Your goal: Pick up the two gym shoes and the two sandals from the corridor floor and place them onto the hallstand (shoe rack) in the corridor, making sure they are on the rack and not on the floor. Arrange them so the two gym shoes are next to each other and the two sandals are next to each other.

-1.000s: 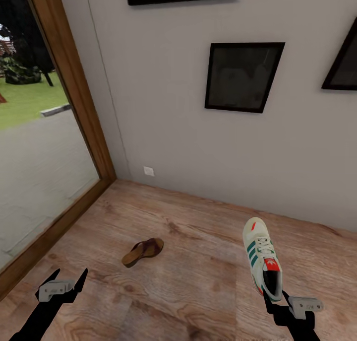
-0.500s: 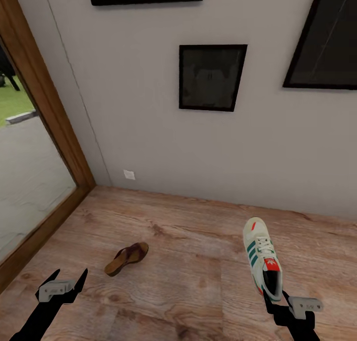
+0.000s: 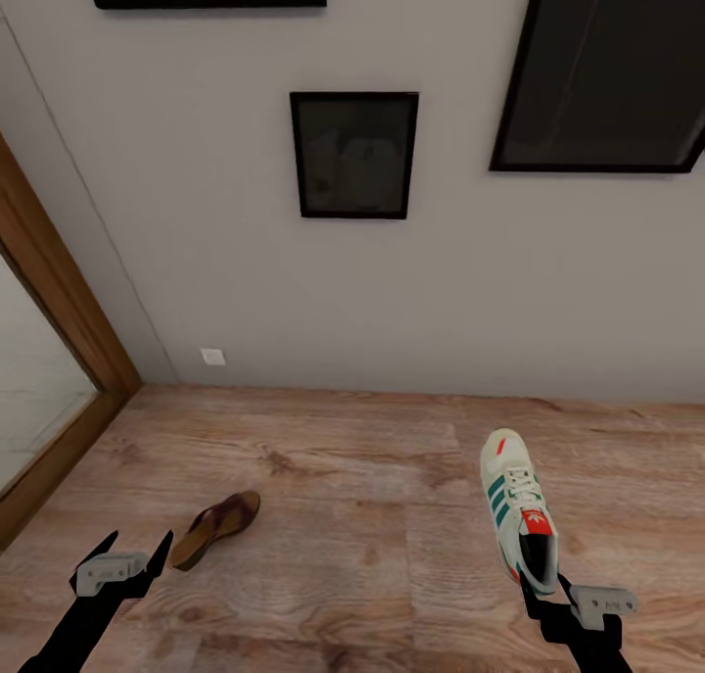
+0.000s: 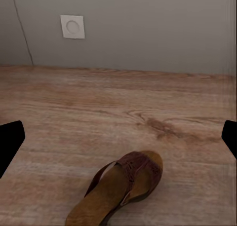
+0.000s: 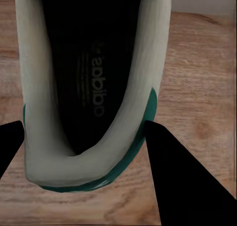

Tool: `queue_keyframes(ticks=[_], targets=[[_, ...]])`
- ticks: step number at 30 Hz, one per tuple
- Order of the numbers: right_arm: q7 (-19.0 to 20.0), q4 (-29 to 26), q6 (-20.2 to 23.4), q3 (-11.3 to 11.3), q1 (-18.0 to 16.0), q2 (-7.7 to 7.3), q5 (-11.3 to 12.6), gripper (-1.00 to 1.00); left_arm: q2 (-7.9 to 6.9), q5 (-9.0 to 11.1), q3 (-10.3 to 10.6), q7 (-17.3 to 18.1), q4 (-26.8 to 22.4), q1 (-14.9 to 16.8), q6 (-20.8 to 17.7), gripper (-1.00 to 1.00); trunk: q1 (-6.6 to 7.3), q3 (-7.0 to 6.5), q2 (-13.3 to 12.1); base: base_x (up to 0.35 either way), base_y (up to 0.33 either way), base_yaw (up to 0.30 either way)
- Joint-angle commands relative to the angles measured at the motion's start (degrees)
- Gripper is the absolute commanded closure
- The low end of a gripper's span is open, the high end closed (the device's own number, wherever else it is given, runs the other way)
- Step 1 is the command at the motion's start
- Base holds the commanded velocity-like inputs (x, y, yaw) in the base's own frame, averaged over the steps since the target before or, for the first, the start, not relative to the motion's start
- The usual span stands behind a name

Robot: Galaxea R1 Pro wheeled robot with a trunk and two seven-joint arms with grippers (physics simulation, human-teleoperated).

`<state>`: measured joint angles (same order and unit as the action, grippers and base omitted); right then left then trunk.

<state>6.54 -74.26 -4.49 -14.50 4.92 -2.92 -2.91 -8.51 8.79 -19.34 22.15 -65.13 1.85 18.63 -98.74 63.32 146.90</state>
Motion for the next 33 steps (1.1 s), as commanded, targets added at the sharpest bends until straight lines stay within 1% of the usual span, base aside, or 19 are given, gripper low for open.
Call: queue_keyframes(ticks=[1, 33], targets=[[-0.04, -0.01, 0.01, 0.0, 0.0, -0.02, 0.1, 1.0, 0.0, 0.0, 0.0, 0.0, 0.0, 0.0, 0.0, -1.0, 0.0, -0.02, 0.0, 0.0, 0.0, -0.279], [-0.04, -0.01, 0.01, 0.0, 0.0, 0.01, 0.18, 1.0, -0.01, -0.09, 0.0, 0.0, 0.0, 0.0, 0.0, -1.0, 0.0, -0.74, 0.0, 0.0, 0.0, -0.279]])
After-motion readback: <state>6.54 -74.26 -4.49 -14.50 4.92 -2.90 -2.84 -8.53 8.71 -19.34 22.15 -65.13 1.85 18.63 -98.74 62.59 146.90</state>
